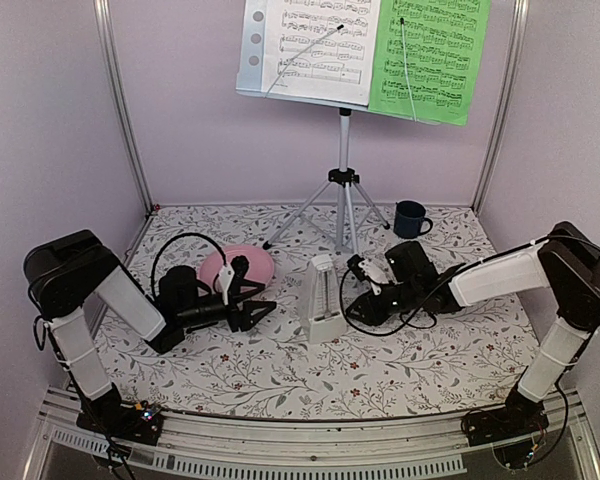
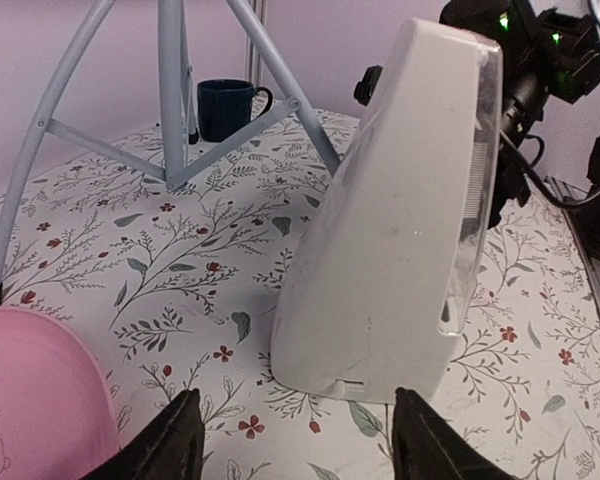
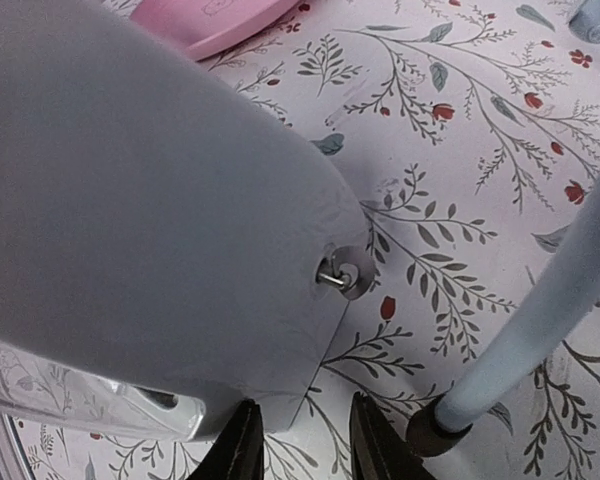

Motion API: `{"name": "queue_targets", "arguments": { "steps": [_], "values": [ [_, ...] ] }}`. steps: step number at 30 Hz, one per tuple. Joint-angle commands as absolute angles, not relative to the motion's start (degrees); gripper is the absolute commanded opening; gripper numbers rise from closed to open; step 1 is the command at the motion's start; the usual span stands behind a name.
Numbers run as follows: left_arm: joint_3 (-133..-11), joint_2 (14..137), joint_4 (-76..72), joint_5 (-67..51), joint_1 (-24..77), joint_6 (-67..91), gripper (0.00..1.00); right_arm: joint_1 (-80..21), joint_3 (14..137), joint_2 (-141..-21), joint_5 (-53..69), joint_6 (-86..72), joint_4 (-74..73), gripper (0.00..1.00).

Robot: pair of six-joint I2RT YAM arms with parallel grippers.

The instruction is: Set up the instrument practice props

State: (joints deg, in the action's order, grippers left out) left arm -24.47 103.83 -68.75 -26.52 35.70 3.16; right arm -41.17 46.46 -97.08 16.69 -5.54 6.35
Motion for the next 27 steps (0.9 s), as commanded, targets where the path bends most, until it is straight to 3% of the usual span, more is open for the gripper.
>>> {"name": "queue_targets", "arguments": {
  "steps": [1, 15, 22, 27],
  "values": [
    [-23.74, 102.44, -70.24, -27.52, 35.6, 4.12, 0.65, -43.48, 47.62, -100.13, 19.23, -4.64, 11.45, 0.32],
    [-19.06, 90.62, -61.51, -17.41, 41.78, 6.95, 0.75, -52.1, 50.35, -105.09, 25.18, -11.87, 23.36, 0.34],
    [-20.15, 89.0, -61.21, -4.21, 50.83, 10.27, 0.85, -51.83, 41.63, -97.55, 21.86, -13.77, 26.93, 0.43],
    [-23.84, 90.22, -57.83, 6.21, 55.62, 10.36, 0.99, -50.45, 37.93, -94.1, 20.06, -15.33, 29.06, 0.56]
  ]
}}
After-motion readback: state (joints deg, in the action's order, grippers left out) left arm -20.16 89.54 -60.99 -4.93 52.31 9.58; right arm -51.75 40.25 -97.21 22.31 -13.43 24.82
